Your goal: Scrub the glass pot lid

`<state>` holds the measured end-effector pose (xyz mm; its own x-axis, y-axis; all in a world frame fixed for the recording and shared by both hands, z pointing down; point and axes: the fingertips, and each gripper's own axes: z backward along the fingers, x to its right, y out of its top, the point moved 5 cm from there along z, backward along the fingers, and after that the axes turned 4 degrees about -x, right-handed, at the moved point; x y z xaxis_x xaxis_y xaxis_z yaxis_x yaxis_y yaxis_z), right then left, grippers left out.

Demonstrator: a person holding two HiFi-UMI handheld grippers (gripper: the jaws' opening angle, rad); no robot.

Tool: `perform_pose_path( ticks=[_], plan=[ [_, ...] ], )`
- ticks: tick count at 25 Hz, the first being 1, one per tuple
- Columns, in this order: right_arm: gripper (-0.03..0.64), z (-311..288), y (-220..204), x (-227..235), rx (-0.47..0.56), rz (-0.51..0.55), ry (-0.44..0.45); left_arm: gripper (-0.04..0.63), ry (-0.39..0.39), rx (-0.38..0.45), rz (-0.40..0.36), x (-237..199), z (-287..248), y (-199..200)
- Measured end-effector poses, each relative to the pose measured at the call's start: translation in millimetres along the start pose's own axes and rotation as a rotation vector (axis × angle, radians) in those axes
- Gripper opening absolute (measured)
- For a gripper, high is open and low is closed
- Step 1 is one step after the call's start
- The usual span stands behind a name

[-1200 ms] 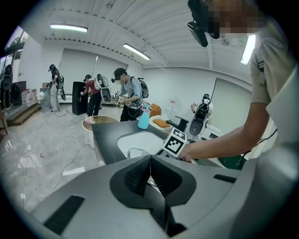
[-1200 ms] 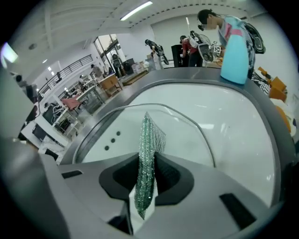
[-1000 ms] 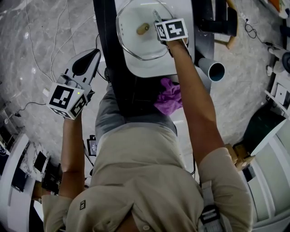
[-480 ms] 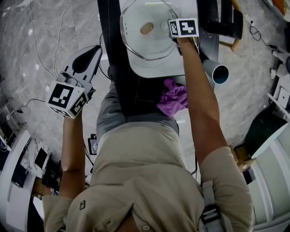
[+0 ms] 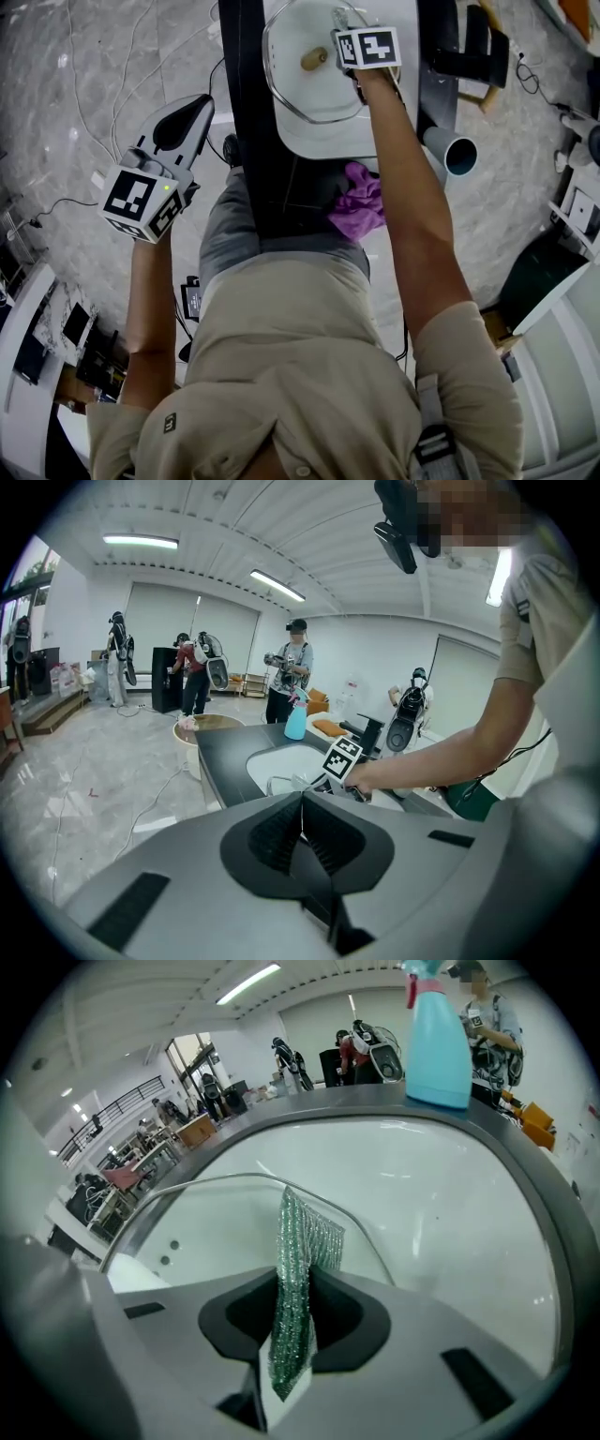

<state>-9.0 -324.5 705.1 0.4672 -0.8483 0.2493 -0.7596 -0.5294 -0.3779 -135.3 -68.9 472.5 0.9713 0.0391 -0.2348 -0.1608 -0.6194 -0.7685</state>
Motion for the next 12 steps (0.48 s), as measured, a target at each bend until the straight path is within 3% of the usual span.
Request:
perform_pose_path(
  ticks=[7, 12],
  plan=[
    [0.078, 8.5, 13.5, -55.1, 0.000, 0.105, 0.088, 0.015, 0.012, 0.038, -0.011, -6.9, 25.6, 4.2],
    [0.078, 19.2, 2.3, -92.2, -0.055, 0.168, 0.156, 0.015, 0.008, 0.056, -0.018, -12.2, 50.6, 1.5]
  ],
)
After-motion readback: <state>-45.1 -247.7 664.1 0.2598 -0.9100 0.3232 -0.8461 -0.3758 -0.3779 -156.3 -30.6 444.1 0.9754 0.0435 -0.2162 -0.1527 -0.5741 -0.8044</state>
